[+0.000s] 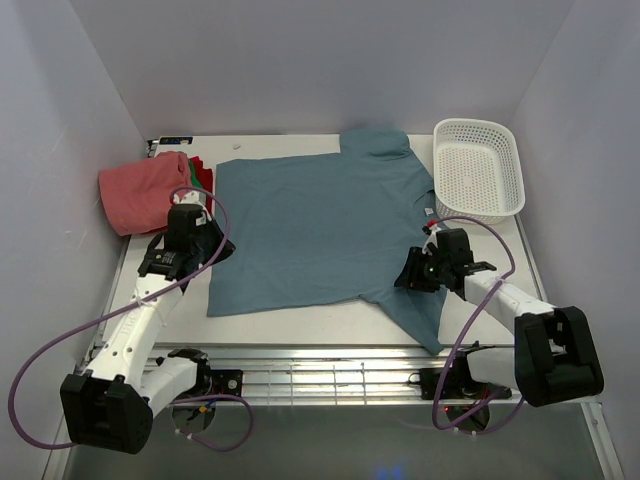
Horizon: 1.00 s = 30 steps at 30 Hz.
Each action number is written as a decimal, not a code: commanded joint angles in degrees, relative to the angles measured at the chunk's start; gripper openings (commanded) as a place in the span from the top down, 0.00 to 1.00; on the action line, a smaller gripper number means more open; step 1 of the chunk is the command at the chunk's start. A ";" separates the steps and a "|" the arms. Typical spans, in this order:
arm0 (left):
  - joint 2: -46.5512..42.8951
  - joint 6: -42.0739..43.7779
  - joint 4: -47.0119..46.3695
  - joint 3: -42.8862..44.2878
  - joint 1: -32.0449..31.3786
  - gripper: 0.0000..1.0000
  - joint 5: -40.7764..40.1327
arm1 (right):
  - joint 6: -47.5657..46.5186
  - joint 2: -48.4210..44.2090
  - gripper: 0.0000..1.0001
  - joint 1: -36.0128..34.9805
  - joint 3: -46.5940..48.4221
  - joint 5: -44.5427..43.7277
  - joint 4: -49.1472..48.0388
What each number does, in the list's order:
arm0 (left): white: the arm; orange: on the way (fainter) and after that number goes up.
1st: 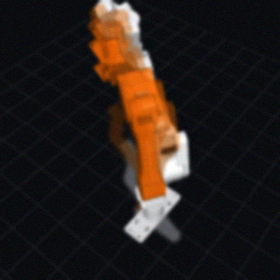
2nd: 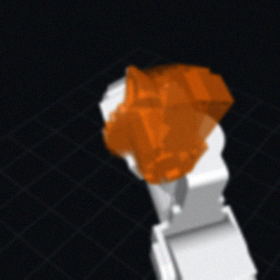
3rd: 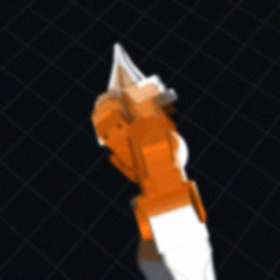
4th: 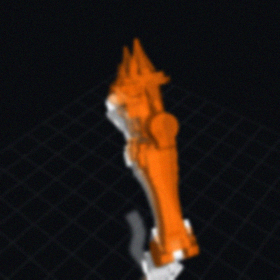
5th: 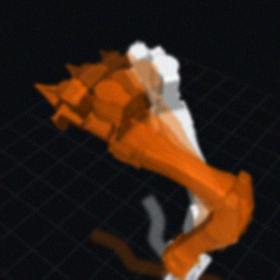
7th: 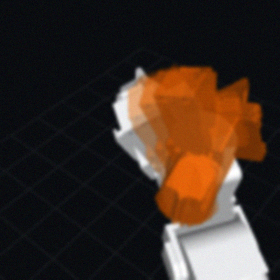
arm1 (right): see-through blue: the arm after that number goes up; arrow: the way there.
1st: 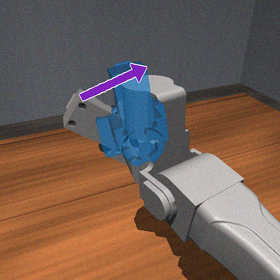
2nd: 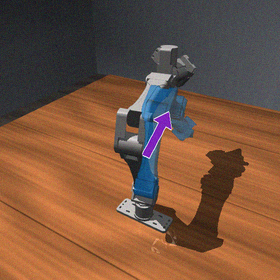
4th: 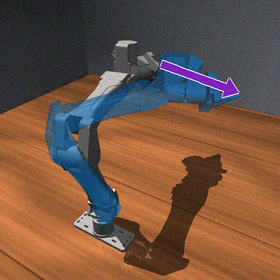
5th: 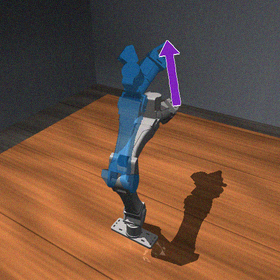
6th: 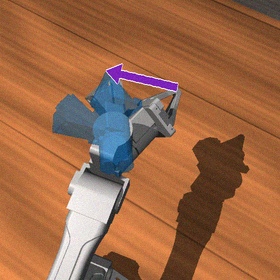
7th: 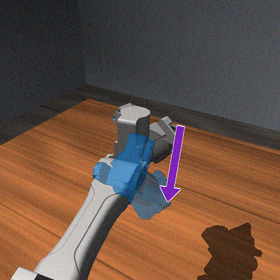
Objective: Fold and stack the t-shirts
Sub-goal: Flatten the tshirt out
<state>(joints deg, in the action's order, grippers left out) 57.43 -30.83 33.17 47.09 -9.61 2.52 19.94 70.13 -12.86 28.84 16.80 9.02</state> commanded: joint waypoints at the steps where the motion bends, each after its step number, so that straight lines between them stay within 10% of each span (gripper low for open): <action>1: 0.58 1.03 -1.53 0.19 -0.24 0.88 -0.42 | -0.78 1.67 0.57 -1.02 1.92 -0.89 -3.39; 13: 1.11 1.91 -1.61 -0.16 -0.24 0.88 -1.65 | -1.84 2.91 0.92 -4.88 5.26 -3.44 -0.59; 30: 2.95 2.09 -1.88 -0.77 -0.15 0.88 -1.38 | 5.63 -15.54 0.92 -22.99 4.12 -7.13 17.35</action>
<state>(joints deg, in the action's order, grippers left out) 60.38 -29.34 32.29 46.70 -9.61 1.48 22.46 56.36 -33.06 34.02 10.44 22.52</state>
